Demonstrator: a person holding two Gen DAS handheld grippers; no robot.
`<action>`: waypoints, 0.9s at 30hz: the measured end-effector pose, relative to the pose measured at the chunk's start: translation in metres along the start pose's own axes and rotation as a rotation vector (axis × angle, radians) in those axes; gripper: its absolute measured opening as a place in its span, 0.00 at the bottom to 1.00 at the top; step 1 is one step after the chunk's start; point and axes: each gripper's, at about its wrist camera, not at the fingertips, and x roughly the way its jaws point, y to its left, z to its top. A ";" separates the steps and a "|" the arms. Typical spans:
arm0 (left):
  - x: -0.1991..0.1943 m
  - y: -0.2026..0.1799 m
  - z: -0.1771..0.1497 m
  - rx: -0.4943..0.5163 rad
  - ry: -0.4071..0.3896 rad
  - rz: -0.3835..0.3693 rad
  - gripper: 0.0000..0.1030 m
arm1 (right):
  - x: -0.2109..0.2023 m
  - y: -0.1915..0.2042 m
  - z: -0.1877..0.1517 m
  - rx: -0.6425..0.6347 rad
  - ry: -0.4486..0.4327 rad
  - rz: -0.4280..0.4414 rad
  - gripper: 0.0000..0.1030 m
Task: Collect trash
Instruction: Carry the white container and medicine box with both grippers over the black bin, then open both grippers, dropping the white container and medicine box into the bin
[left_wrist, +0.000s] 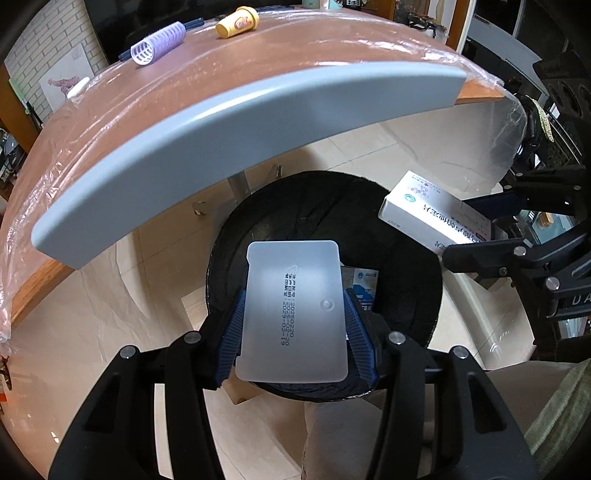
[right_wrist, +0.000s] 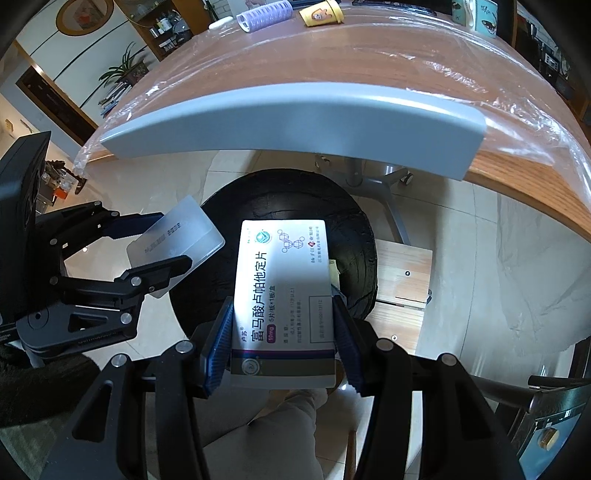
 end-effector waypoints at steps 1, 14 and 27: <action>0.002 0.000 0.000 0.000 0.005 0.003 0.51 | 0.002 0.000 0.001 0.002 0.003 -0.002 0.49; 0.028 0.003 0.006 0.008 0.056 0.029 0.52 | 0.024 0.004 0.007 -0.012 0.037 -0.031 0.49; 0.041 0.010 0.012 0.001 0.088 0.034 0.67 | 0.024 0.001 0.011 0.013 0.041 -0.054 0.69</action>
